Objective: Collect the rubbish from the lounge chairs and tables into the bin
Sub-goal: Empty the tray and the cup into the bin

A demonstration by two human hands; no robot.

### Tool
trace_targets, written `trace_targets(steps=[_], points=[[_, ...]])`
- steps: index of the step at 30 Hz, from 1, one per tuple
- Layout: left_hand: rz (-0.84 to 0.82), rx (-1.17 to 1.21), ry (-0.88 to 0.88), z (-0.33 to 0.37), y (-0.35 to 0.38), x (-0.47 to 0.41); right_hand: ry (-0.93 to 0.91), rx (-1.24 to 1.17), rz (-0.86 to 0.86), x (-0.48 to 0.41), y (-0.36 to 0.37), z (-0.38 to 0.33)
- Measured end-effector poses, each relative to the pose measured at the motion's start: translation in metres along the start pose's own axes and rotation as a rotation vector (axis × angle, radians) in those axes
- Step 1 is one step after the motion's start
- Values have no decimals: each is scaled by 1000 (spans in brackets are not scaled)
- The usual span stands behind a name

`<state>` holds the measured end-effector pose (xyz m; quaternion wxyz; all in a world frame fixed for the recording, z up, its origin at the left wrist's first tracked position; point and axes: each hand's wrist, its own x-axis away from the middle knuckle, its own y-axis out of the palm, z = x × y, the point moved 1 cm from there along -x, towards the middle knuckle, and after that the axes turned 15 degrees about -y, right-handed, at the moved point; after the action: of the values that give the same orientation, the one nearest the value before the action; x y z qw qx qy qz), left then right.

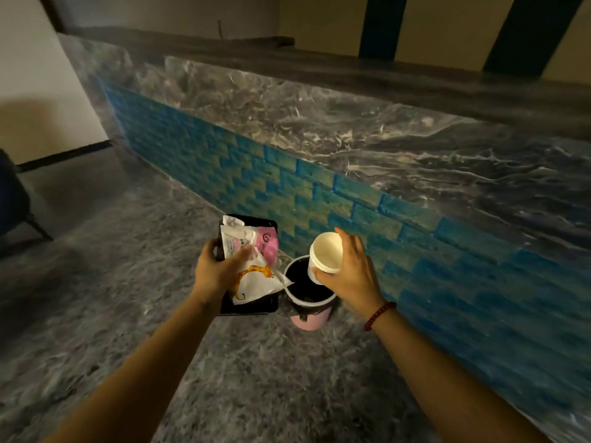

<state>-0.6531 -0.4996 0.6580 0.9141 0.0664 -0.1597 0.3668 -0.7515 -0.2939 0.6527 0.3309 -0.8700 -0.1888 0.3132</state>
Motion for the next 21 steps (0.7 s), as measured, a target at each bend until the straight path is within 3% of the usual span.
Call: trace_targets(steps=[10, 14, 21], points=[[-91, -234, -128, -7, 137, -243, 275, 52, 18, -137, 74, 177], [-73, -334, -208, -51, 186, -342, 410, 124, -25, -173, 130, 259], [-55, -574, -330, -149, 222, -438, 590, 94, -91, -180, 217, 353]])
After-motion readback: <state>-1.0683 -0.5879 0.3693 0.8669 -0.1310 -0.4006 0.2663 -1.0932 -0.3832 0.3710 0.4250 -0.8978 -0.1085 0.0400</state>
